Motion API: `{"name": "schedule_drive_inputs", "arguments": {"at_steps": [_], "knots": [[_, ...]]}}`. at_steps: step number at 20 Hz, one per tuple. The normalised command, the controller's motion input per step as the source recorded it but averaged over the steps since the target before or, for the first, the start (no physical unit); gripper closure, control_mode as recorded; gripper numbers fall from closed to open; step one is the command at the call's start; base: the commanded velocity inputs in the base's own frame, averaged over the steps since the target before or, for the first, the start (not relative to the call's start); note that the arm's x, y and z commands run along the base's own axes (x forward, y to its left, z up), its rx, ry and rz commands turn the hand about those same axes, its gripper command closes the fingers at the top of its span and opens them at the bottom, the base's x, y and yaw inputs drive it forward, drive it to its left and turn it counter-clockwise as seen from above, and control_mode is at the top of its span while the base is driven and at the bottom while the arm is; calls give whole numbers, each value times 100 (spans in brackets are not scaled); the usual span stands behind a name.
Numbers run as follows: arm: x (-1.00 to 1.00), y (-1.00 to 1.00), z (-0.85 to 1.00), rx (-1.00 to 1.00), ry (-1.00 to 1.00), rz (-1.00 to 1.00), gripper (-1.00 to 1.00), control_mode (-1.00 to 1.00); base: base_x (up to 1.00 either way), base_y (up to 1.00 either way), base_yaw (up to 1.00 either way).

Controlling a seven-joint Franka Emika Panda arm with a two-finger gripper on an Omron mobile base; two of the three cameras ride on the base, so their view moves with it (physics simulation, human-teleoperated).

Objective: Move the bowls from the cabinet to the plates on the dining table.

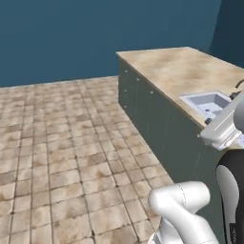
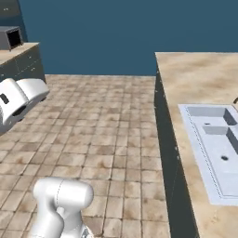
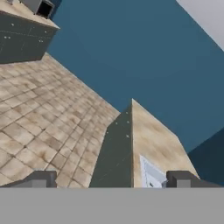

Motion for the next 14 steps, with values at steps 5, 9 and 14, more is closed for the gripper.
{"name": "schedule_drive_inputs", "arguments": {"at_steps": [5,9,14], "knots": [[0,0,0,0,0,0,-100,100,-12,0,50],[0,0,0,0,0,0,-100,100,-8,3,50],[0,0,0,0,0,0,-100,100,-1,5,48]]}}
